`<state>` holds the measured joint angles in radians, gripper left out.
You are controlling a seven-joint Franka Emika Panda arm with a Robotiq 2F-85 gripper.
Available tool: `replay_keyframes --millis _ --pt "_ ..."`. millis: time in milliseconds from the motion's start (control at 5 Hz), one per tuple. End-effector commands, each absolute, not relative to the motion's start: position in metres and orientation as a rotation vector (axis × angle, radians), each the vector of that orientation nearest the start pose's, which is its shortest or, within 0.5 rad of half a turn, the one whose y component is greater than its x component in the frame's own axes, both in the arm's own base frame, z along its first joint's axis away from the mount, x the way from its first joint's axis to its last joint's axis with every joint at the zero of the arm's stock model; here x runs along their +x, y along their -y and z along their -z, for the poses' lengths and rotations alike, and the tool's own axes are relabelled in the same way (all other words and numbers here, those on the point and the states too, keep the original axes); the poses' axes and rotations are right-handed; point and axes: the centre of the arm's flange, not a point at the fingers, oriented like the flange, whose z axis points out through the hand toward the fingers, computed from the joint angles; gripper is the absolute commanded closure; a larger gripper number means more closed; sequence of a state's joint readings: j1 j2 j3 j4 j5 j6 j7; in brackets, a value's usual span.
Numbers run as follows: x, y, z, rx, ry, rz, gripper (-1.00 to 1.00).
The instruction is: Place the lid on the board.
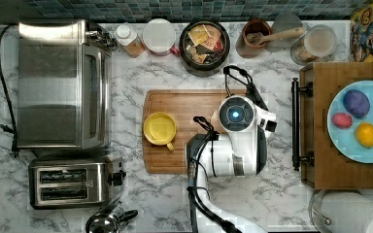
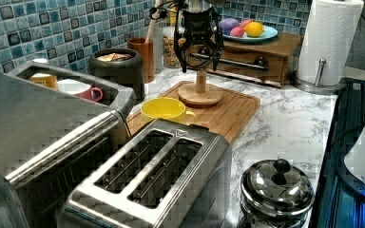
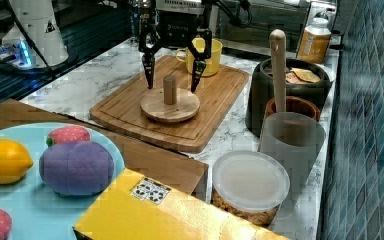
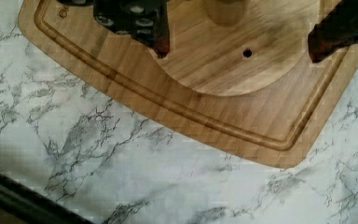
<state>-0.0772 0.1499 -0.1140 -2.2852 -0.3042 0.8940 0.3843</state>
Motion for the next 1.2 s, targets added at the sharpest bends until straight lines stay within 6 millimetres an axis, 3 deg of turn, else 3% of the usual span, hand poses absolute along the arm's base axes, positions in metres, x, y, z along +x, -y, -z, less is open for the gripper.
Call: replay_keyframes --millis 200,1200 --pt "0.5350 0.0956 -0.3201 -2.724 -1.784 0.341 -1.00" --pt "0.5351 0.0957 -0.3203 -2.723 -1.784 0.342 -1.00"
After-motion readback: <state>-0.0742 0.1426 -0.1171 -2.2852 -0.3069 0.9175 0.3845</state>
